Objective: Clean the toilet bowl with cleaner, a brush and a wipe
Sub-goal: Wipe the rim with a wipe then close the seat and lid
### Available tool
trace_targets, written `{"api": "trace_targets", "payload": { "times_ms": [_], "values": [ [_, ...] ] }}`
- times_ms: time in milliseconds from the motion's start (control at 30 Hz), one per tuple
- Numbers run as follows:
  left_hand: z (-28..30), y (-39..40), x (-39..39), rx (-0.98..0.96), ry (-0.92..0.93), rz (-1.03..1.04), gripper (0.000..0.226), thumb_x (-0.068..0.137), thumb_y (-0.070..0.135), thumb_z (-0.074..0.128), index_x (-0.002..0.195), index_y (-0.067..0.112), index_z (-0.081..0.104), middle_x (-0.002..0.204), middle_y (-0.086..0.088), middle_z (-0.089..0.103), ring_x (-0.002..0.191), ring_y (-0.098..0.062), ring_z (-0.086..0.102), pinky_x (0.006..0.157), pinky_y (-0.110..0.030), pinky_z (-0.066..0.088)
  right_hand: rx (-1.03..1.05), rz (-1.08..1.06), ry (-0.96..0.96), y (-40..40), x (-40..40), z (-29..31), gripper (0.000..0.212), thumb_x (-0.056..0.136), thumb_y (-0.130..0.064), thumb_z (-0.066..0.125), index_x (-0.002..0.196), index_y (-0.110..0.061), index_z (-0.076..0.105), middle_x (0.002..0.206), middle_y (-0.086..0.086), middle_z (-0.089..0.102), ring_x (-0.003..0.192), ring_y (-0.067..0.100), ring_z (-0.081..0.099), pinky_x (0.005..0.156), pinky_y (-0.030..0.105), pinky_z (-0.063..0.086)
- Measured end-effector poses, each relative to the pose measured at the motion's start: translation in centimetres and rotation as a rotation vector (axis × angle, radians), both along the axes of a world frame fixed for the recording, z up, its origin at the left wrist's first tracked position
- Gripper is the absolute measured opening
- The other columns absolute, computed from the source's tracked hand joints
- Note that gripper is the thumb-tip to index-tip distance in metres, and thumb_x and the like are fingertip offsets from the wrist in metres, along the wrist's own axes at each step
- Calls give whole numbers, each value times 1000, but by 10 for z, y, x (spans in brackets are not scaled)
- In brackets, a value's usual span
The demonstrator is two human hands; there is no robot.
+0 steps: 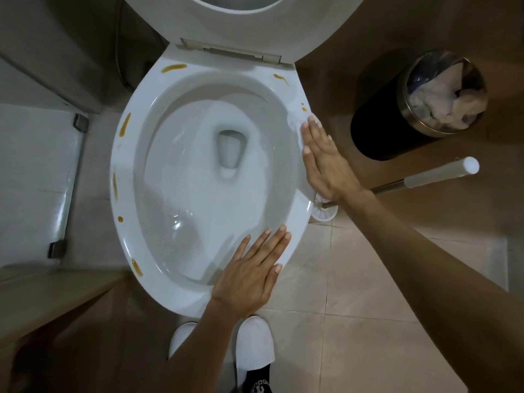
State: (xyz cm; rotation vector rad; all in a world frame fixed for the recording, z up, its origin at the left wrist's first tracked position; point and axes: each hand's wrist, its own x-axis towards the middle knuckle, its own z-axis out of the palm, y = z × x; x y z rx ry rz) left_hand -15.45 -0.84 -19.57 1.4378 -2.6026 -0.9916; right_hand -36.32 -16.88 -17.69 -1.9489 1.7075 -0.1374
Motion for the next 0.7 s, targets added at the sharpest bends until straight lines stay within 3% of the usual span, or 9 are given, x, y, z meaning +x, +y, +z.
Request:
{"api": "trace_targets", "payload": {
  "times_ms": [133,233,400,700],
  "values": [
    [-2,0,0,3,4,3,56,101,34,21,153,26,2,160,11,0,146,-8,4,117,-39,13,-29,12,87,-41,8,3,52,106,-30,14,154,-14,4,162,1,-3,148,11,-6,115,24,-8],
    [-3,0,0,0,8,3,56,101,34,22,153,27,-1,159,12,-1,146,-7,3,117,-38,13,-25,7,50,-54,16,1,53,105,-30,16,154,-11,5,162,3,-2,148,13,-5,114,20,-8],
    [-2,0,0,12,21,7,55,101,35,19,153,27,2,159,12,0,146,-7,2,118,-38,13,-46,71,23,-20,12,0,52,104,-30,20,153,-11,15,161,4,7,149,14,1,122,33,2],
    [-1,-1,0,4,21,6,55,101,35,20,153,25,5,160,10,3,146,-9,7,117,-39,17,-41,40,33,-37,13,1,53,105,-31,20,154,-12,12,162,3,4,148,12,0,119,23,-2]
  ]
}}
